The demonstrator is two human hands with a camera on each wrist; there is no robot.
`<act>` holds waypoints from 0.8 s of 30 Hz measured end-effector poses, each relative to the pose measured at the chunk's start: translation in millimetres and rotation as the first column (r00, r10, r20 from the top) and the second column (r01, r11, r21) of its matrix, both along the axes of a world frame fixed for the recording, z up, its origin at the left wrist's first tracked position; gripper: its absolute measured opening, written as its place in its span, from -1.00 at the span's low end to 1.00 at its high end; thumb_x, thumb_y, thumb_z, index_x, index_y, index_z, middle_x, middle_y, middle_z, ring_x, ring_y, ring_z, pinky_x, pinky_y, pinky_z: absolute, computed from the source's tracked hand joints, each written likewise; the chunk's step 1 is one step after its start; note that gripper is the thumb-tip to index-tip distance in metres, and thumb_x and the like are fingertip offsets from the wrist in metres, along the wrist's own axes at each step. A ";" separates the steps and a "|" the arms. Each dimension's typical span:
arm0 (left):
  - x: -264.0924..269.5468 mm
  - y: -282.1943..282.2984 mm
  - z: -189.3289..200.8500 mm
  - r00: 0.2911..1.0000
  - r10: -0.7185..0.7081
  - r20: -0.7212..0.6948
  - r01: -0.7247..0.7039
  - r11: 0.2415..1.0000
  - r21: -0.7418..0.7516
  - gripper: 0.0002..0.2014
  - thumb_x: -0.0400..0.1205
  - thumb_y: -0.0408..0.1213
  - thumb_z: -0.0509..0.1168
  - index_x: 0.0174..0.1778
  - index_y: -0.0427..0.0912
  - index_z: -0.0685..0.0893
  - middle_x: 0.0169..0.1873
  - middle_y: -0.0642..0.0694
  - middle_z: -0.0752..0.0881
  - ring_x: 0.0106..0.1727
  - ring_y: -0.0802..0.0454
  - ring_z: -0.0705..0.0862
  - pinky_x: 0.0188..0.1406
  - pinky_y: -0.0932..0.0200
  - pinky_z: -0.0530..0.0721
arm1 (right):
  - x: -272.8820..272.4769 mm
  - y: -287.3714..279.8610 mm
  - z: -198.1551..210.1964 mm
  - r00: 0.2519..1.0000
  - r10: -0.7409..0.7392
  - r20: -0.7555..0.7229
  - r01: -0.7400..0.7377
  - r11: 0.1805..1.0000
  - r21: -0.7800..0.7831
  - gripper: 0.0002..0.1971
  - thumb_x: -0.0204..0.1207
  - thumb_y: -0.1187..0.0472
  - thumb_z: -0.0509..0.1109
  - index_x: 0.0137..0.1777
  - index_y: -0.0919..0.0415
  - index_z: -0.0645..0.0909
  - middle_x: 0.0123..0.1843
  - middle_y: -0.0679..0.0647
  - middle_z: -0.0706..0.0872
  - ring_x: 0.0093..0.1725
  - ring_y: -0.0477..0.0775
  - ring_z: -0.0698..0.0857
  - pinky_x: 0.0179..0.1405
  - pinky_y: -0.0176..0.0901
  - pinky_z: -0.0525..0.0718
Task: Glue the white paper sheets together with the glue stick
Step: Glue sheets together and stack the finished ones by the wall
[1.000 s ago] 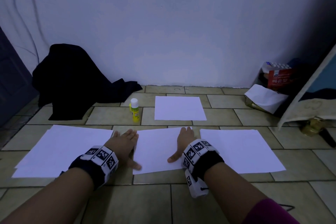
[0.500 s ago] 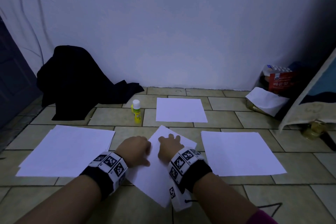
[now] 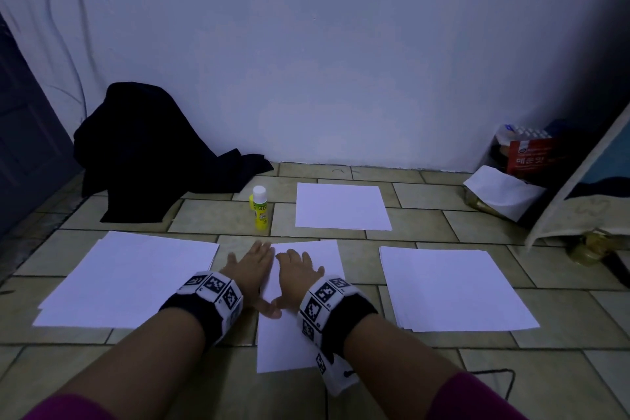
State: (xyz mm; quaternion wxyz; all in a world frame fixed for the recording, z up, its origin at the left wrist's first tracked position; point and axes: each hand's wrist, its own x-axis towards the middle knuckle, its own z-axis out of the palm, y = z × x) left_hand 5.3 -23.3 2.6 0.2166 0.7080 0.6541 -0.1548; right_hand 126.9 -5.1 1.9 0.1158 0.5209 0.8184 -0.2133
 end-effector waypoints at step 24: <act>-13.5 -6.2 3.8 1.000 -0.019 0.010 0.019 0.997 0.069 0.17 0.41 0.30 0.42 0.71 -0.14 -0.14 0.71 -0.04 -0.13 0.71 0.00 -0.15 0.64 -0.21 -0.15 | 61.0 28.1 17.7 0.969 -0.105 0.225 0.087 0.992 0.090 0.06 0.26 -0.30 0.54 0.59 0.28 0.15 0.60 0.21 0.18 0.59 0.26 0.16 0.49 0.30 0.26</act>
